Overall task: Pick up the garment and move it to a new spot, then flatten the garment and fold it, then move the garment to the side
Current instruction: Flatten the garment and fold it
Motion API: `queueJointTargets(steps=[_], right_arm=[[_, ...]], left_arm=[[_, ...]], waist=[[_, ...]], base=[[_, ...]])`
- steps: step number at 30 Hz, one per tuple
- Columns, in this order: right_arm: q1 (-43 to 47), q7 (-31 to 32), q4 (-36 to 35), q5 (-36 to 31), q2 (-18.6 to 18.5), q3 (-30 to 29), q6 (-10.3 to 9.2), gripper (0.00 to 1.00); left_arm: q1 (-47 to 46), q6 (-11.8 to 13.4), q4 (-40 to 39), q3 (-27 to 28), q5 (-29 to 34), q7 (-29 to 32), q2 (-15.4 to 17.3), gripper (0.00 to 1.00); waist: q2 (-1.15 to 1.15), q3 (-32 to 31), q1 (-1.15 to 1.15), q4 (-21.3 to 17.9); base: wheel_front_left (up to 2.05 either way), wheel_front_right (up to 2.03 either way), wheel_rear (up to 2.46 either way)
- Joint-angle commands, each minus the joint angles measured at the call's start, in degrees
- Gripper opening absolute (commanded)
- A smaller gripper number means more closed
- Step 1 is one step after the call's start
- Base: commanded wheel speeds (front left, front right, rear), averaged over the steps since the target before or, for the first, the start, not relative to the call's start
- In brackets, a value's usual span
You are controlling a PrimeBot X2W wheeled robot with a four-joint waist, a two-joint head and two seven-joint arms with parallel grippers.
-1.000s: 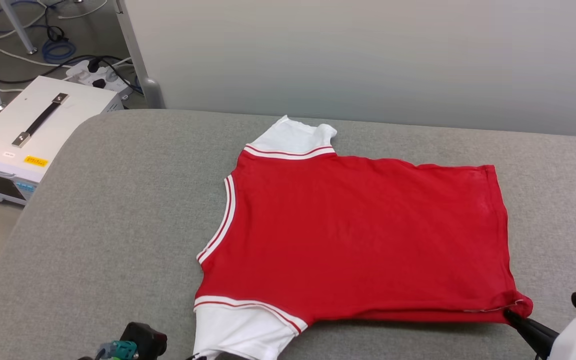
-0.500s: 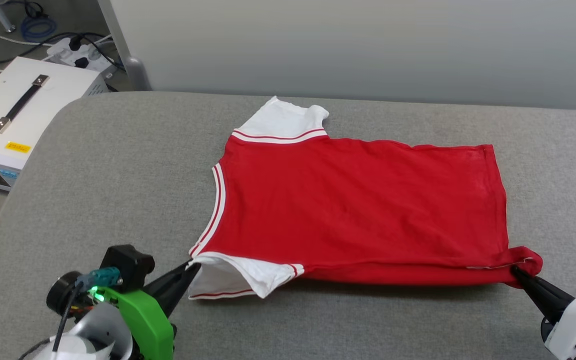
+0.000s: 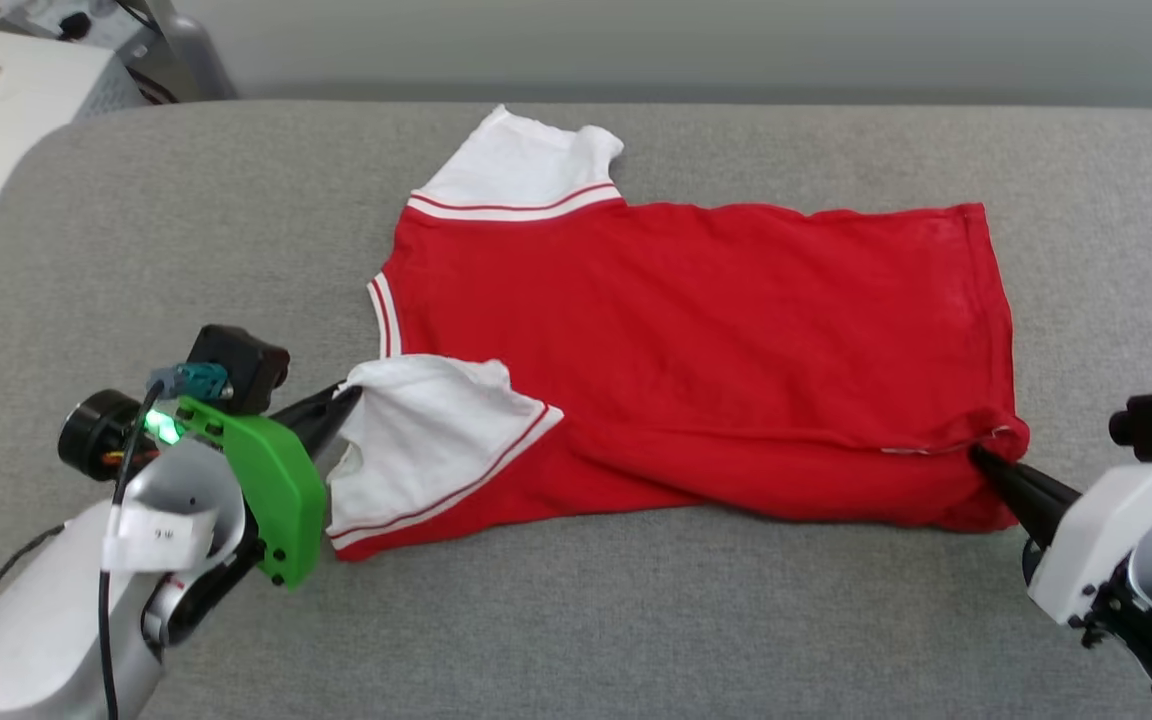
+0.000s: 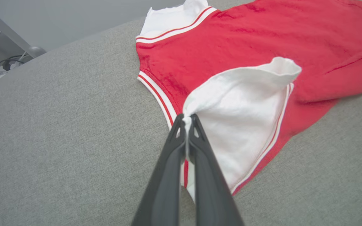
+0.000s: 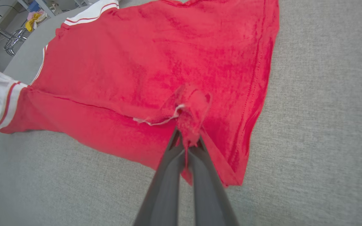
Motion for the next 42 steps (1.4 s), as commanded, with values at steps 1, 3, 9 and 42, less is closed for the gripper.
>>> queueJointTargets(steps=[1,3,9,42], right_arm=[[-1.77,0.51,0.63,-0.88,0.67,-0.27,-0.04,0.00],[-3.22,1.10,1.49,-1.80,1.39,-0.26,-0.04,0.00],[-6.83,2.16,5.09,-5.04,3.09,-0.87,-0.04,0.00],[0.69,6.64,-2.65,-21.77,5.25,-5.78,-0.04,1.00]], left_arm=[[-2.25,-0.41,1.77,-0.60,0.50,0.09,-0.40,0.00],[-4.17,-0.67,4.25,-1.62,0.74,-0.05,-0.73,0.00],[-9.18,-1.06,10.75,-5.50,1.21,-1.38,-1.85,0.00],[-2.06,12.70,20.70,-2.37,-10.68,-22.61,-11.30,1.00]], waist=[[0.00,2.24,0.00,-1.51],[0.00,3.04,0.00,-1.86],[0.00,5.03,0.00,-2.45],[0.00,-3.50,0.00,-0.44]], base=[[0.00,0.00,0.00],[0.00,0.00,0.00],[0.00,0.00,0.00],[0.00,0.00,0.00]])
